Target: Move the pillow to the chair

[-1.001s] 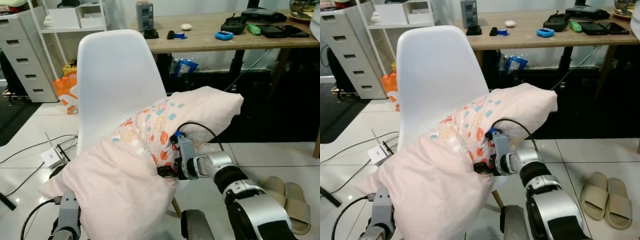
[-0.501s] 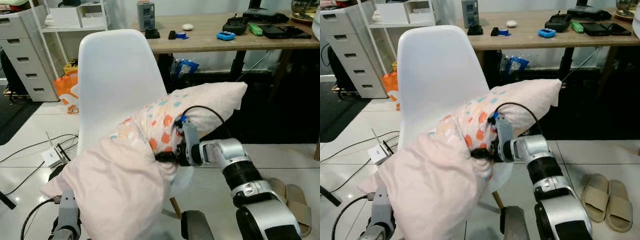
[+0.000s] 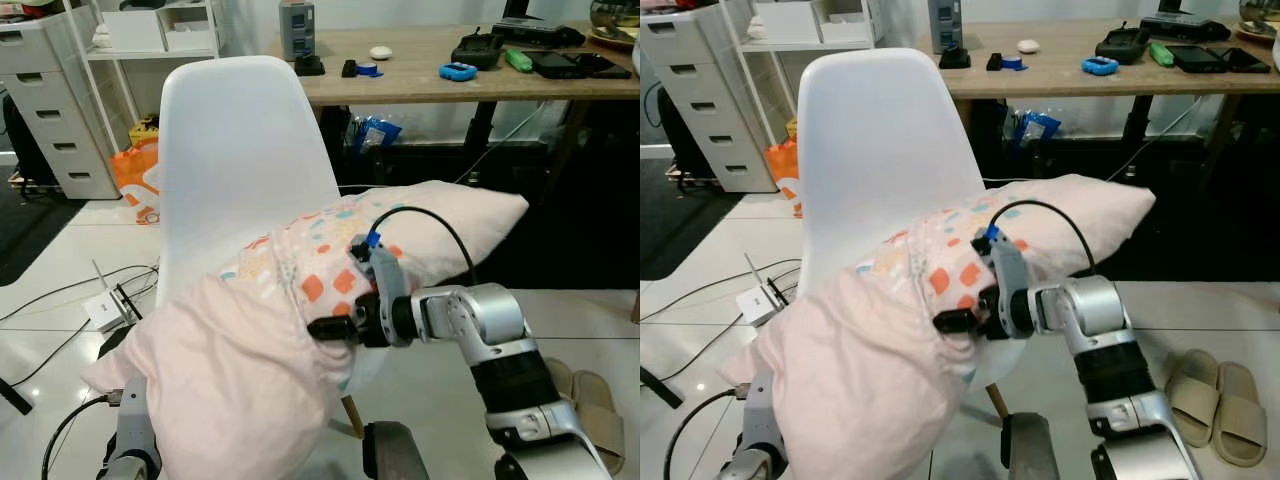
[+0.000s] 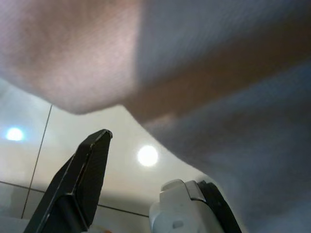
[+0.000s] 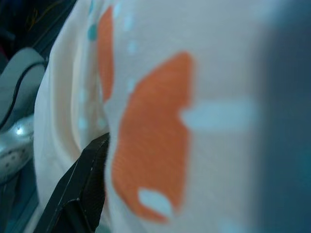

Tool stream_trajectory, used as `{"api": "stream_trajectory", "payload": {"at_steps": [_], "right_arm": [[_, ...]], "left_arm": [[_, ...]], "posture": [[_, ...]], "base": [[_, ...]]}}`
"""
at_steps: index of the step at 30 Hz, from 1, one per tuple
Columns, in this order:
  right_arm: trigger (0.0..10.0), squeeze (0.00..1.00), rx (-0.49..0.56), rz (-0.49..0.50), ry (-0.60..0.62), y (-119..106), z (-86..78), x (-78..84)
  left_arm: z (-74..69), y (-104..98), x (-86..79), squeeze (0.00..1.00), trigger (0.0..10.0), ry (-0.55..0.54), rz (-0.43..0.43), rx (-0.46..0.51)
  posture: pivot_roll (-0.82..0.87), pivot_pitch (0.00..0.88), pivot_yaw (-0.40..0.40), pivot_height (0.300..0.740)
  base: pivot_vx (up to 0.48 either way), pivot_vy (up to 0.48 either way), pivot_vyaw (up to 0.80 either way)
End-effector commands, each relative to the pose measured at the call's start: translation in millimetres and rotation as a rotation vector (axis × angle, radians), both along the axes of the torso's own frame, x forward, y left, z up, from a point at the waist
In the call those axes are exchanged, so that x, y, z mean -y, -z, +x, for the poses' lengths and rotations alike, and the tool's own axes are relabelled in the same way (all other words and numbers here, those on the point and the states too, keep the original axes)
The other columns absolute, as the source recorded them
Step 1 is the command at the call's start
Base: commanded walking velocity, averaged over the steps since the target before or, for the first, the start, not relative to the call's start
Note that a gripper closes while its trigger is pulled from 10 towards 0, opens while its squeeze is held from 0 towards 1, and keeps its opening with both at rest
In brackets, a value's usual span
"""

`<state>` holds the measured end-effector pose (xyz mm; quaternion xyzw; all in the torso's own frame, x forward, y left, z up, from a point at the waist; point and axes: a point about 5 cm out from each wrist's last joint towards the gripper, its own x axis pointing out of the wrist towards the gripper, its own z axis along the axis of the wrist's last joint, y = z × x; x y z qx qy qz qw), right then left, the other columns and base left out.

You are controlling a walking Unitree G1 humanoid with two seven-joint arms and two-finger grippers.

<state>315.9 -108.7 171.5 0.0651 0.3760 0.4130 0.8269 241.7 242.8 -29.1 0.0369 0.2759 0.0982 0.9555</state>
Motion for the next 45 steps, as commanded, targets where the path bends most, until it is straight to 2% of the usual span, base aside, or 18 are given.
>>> {"api": "stream_trajectory", "payload": {"at_steps": [1,5,8,11,17,22,25,26,27,28,30,32,34,36,37,39,41,45], "right_arm": [[10.0,0.00,0.006,0.015,-0.051,-5.6,-8.1,-6.3],[10.0,0.00,0.005,-0.012,-0.059,-7.9,-16.8,2.0],[10.0,0.00,0.018,-0.084,-0.040,-12.5,-27.9,26.9],[10.0,0.00,0.019,-0.111,-0.066,-15.2,-37.5,34.7],[10.0,0.00,0.006,-0.106,-0.130,-16.6,-50.9,30.0],[10.0,0.00,0.007,-0.111,-0.142,-12.4,-53.3,25.0],[10.0,0.00,0.050,-0.147,-0.158,-8.3,-52.8,23.6],[10.0,0.00,0.071,-0.124,-0.223,-6.6,-57.8,19.4],[10.0,0.00,0.071,-0.124,-0.223,-6.6,-57.8,19.4],[10.0,0.00,0.108,-0.109,-0.362,-2.7,-68.6,14.1],[10.0,0.00,0.088,-0.124,-0.379,3.5,-68.8,13.9],[10.0,0.00,0.019,-0.174,-0.276,23.4,-49.5,16.4],[10.0,0.00,0.009,-0.172,-0.258,26.5,-45.9,16.8],[10.0,0.00,-0.003,-0.213,-0.188,38.2,-32.7,22.5],[10.0,0.00,-0.003,-0.213,-0.188,38.2,-32.7,22.5],[10.0,0.00,-0.039,-0.218,-0.119,51.7,-19.5,27.1],[10.0,0.00,-0.058,-0.227,-0.094,60.5,-13.0,29.7],[10.0,0.00,-0.056,-0.236,-0.100,63.1,-11.5,31.1]], "left_arm": [[-4.2,3.9,0.4,0.00,10.0,0.000,-0.001,-0.025],[-4.3,4.0,0.8,0.00,10.0,-0.002,-0.002,-0.024],[-3.9,3.5,0.7,0.00,10.0,-0.005,-0.003,-0.019],[-3.5,3.2,0.6,0.00,10.0,-0.006,-0.003,-0.017],[-2.7,2.6,0.4,0.00,10.0,-0.007,-0.003,-0.015],[-2.4,2.2,-0.1,0.00,10.0,-0.008,-0.002,-0.014],[-2.3,2.1,-0.1,0.00,10.0,-0.007,-0.001,-0.014],[-2.4,2.3,0.0,0.00,10.0,-0.007,-0.002,-0.015],[-2.4,2.3,0.0,0.00,10.0,-0.007,-0.002,-0.015],[-2.2,2.3,0.2,0.00,10.0,-0.005,-0.001,-0.016],[-2.1,2.3,0.4,0.00,10.0,-0.005,-0.001,-0.016],[-1.2,1.9,1.2,0.00,10.0,-0.006,-0.002,-0.014],[-1.1,1.9,1.4,0.00,10.0,-0.006,-0.002,-0.014],[-0.4,1.5,1.9,0.00,10.0,-0.006,-0.003,-0.011],[-0.4,1.5,1.9,0.00,10.0,-0.006,-0.003,-0.011],[0.1,1.3,2.4,0.00,10.0,-0.007,-0.004,-0.010],[0.1,1.3,2.6,0.00,10.0,-0.008,-0.004,-0.008],[0.1,1.3,2.5,0.00,10.0,-0.009,-0.005,-0.008]], "posture": [[-0.13,0.100,0.009,0.476],[-0.13,0.102,0.003,0.476],[-0.14,0.106,0.001,0.476],[-0.14,0.109,0.001,0.476],[-0.14,0.109,-0.001,0.476],[-0.14,0.109,-0.001,0.476],[-0.14,0.105,0.000,0.476],[-0.14,0.105,0.002,0.476],[-0.14,0.105,0.002,0.476],[-0.13,0.102,0.002,0.476],[-0.14,0.100,0.001,0.476],[-0.14,0.099,-0.002,0.476],[-0.14,0.099,-0.002,0.476],[-0.14,0.097,0.002,0.476],[-0.14,0.097,0.002,0.476],[-0.13,0.095,0.002,0.476],[-0.13,0.094,0.000,0.476],[-0.13,0.094,0.000,0.476]], "base": [[0.000,0.000,0.00],[0.000,0.000,0.00],[0.000,0.000,0.00],[0.000,0.000,0.00],[0.000,0.000,0.00],[0.000,0.000,0.00],[0.000,0.000,0.00],[0.000,0.000,0.00],[0.000,0.000,0.00],[0.000,0.000,0.00],[0.000,0.000,0.00],[0.000,0.000,0.00],[0.000,0.000,0.00],[0.000,0.000,0.00],[0.000,0.000,0.00],[0.000,0.000,0.00],[0.000,0.000,0.00],[0.000,0.000,0.00]]}}
